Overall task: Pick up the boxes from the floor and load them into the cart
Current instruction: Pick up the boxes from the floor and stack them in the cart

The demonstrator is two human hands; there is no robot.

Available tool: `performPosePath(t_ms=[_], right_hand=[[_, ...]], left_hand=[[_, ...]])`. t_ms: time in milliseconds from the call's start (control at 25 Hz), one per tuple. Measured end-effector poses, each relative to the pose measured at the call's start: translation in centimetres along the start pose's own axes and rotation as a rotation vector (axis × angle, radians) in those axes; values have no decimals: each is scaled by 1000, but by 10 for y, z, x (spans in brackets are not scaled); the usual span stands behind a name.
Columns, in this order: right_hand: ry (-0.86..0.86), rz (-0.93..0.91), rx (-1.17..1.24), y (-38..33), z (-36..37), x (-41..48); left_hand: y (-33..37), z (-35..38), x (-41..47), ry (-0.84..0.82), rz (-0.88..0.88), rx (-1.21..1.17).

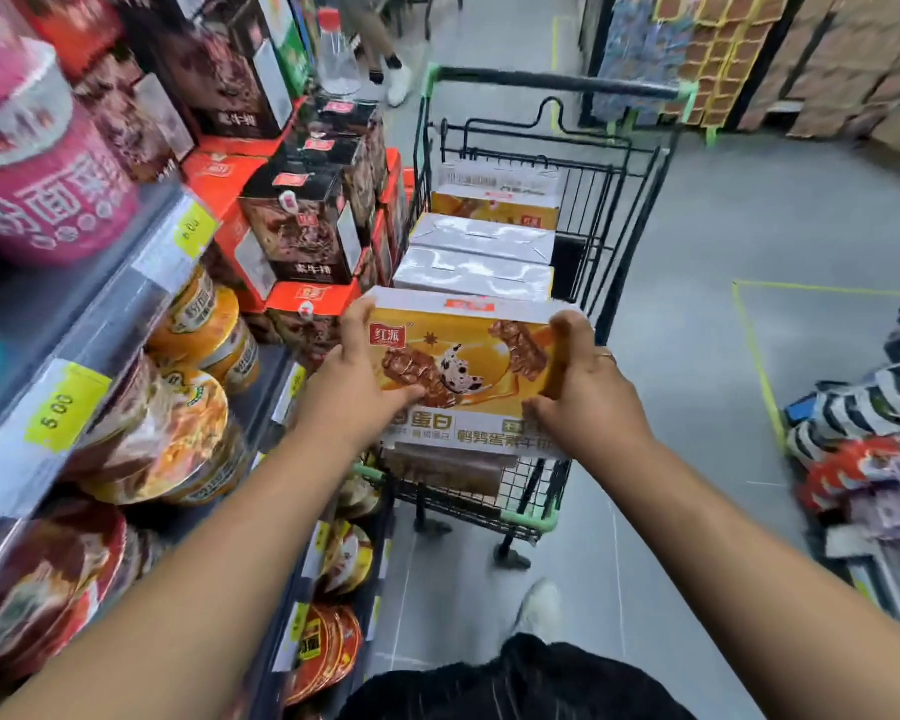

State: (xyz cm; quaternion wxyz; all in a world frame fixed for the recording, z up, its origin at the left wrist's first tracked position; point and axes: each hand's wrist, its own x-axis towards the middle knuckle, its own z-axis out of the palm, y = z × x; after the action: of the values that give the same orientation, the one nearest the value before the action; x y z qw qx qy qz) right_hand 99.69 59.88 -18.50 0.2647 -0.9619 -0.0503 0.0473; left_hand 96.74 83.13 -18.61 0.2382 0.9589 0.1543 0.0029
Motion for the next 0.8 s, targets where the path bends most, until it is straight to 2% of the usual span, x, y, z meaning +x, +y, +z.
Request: performPosePath(t_ms=[360, 600, 800], right_hand=[[-105, 17, 19, 17, 38, 91], [-167, 124, 35, 8, 68, 104], [-163, 138, 53, 8, 81, 107]], left_hand=[[-6, 45, 93, -58, -70, 39], [-21, 51, 133, -95, -75, -22], [-34, 65, 131, -149, -69, -63]])
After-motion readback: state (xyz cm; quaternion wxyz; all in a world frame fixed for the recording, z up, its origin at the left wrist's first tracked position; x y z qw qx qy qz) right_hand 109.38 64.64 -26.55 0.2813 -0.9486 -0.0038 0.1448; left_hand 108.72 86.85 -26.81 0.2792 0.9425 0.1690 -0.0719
